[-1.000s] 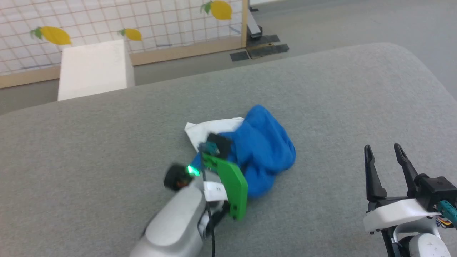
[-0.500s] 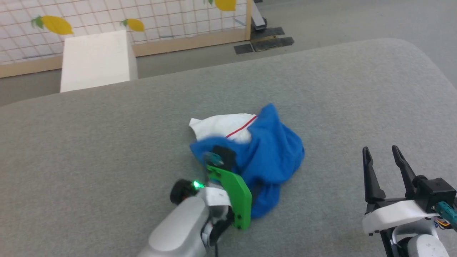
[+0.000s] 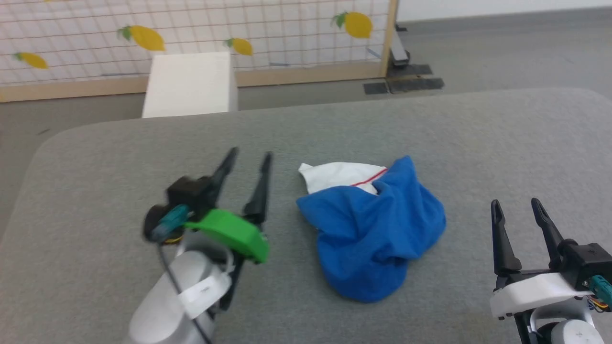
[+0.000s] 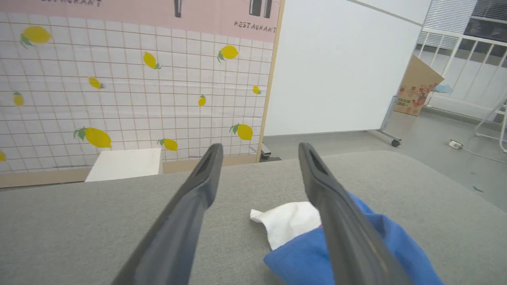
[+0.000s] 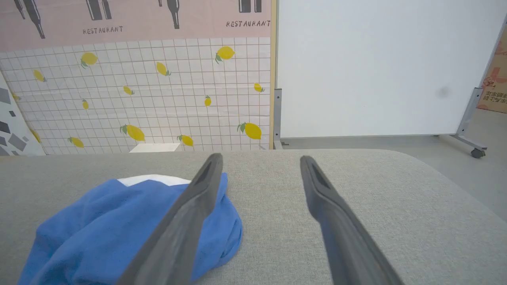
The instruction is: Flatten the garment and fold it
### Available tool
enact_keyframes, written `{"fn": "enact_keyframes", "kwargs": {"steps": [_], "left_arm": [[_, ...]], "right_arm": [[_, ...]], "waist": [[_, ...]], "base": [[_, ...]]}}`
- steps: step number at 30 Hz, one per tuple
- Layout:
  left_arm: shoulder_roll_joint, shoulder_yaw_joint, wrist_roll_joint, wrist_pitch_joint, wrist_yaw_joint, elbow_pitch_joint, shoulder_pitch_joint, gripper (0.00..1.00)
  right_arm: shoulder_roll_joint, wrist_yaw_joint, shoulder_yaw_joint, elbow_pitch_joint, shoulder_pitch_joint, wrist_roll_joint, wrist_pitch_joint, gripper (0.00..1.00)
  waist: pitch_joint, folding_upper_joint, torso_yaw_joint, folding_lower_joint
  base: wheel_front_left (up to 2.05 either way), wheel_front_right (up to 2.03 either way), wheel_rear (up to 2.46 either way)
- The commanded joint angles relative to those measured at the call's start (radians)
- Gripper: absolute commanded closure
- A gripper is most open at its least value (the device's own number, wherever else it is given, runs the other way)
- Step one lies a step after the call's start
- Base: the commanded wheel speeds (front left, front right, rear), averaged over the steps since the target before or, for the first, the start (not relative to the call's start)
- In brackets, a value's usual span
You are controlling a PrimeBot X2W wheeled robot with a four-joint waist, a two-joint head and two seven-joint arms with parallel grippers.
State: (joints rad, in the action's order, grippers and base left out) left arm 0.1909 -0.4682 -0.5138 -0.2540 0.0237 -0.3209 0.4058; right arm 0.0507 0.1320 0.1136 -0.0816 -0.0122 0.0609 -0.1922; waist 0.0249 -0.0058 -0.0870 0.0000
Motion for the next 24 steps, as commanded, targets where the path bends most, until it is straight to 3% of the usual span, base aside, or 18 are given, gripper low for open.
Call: {"fn": "enact_keyframes", "kwargs": {"steps": [1,9,24], "left_arm": [[0.013,0.028,0.021,-0.007,0.012,0.022,-0.037,0.00],[0.008,0.210,0.124,-0.008,0.022,0.132,-0.221,0.00],[-0.102,0.378,0.248,-0.008,-0.058,0.188,-0.356,0.00]], "right_arm": [[-0.001,-0.001,-0.001,0.010,0.014,-0.007,0.005,0.00],[-0.001,-0.001,-0.008,0.038,0.025,-0.013,0.023,0.00],[-0.001,-0.001,-0.018,0.035,0.031,-0.009,0.033,0.00]], "waist": [[-0.027,0.0058,0.047,0.0000],[-0.030,0.0058,0.108,0.0000],[-0.009,0.0058,0.138,0.0000]], "base": [[0.00,0.00,0.00],[0.00,0.00,0.00],[0.00,0.00,0.00]]}}
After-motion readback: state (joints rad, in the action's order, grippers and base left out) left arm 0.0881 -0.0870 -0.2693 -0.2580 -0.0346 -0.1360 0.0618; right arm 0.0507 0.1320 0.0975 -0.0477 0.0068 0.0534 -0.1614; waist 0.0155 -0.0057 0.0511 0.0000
